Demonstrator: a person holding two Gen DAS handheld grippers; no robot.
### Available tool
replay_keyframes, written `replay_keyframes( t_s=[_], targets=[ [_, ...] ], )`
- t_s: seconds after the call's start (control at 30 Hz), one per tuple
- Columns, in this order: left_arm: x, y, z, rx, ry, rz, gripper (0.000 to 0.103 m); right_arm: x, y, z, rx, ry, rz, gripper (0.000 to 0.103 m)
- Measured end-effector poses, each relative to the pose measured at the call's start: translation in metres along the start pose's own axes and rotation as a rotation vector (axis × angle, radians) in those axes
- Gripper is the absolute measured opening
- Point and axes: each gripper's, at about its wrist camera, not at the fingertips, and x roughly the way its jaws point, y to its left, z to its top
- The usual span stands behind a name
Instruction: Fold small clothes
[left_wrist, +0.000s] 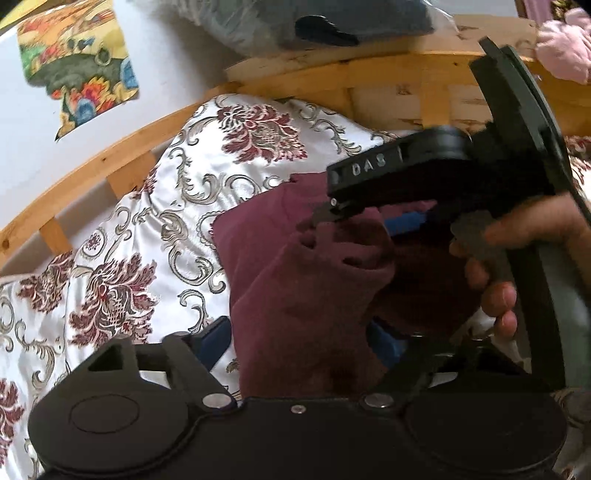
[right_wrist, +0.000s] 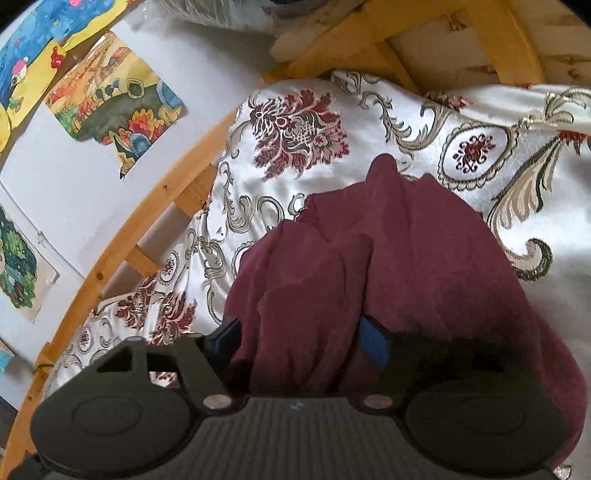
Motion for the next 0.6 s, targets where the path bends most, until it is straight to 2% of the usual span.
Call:
replay_keyframes(
  t_s=[0.1, 0.17, 0.27, 0.37, 0.6],
  targets=[
    [0.001, -0.003, 0.001, 0.036, 0.006, 0.022, 0.065, 0.004, -0.004, 0.006, 0.032, -0.008, 0.010, 0.062],
    [0.003, -0.003, 0.001, 0.049, 0.006, 0.029, 0.055, 0.007, -0.006, 0.010, 0.036, -0.014, 0.001, 0.045],
    [0.002, -0.004, 0.001, 0.045, 0.001, 0.003, 0.043, 0.011, -0.004, 0.010, 0.015, -0.022, -0.025, 0.031],
    [0.002, -0.006, 0.000, 0.052, -0.009, 0.009, 0.037, 0.009, 0.004, 0.008, -0.051, -0.037, -0.044, 0.025],
    [-0.002, -0.004, 0.003, 0.011, -0.043, -0.029, 0.025, -0.004, 0.028, 0.015, -0.256, -0.122, -0.054, 0.020]
  ],
)
